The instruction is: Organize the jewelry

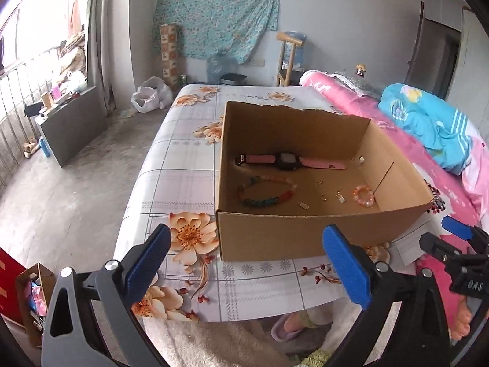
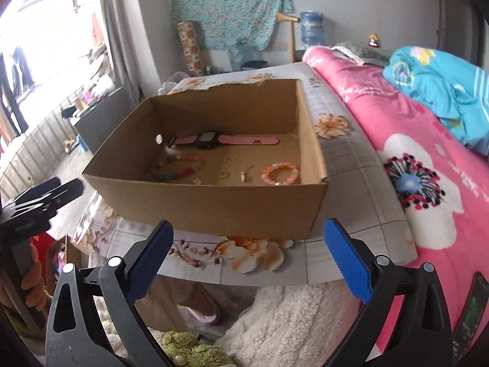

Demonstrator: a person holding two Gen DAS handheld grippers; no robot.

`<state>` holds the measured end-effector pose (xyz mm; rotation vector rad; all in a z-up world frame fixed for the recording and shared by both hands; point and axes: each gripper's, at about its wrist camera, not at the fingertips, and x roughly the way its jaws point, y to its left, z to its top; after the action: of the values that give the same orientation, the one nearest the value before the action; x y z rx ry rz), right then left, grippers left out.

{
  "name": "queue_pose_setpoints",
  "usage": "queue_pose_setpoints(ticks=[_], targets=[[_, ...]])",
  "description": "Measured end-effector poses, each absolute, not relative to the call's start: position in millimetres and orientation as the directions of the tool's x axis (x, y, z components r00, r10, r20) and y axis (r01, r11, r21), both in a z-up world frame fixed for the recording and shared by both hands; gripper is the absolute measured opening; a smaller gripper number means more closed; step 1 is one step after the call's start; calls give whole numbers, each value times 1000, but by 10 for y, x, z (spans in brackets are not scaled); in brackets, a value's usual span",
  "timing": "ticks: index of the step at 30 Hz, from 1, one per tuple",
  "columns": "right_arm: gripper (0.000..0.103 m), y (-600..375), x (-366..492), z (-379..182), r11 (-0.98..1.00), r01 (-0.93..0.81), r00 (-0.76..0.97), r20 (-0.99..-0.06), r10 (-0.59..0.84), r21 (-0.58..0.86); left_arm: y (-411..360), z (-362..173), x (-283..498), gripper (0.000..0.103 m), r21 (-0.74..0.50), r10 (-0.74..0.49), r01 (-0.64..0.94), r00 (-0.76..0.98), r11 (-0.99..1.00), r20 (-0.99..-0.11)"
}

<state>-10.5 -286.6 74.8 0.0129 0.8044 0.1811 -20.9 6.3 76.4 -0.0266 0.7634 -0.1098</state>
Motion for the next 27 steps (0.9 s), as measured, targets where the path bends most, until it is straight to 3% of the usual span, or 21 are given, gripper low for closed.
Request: queue_pose_setpoints(ticks=[8, 14, 21, 27], targets=[[95, -2693, -5, 680, 982, -187, 645, -749, 153, 39, -162, 664, -159, 97, -17, -86, 106, 702, 994, -707], [95, -2740, 77, 677, 988, -145, 639, -756, 140, 61, -248, 554, -33, 97, -39, -71, 64, 621, 997, -781], [95, -2703, 194, 670, 987, -143, 606, -782, 146, 73, -352, 471, 52, 97, 23, 3, 28, 565, 999, -825], [95, -2663, 268, 636, 987, -130, 584, -798, 151, 92, -364, 441, 95, 97, -2, -12, 19, 544, 1000, -839]])
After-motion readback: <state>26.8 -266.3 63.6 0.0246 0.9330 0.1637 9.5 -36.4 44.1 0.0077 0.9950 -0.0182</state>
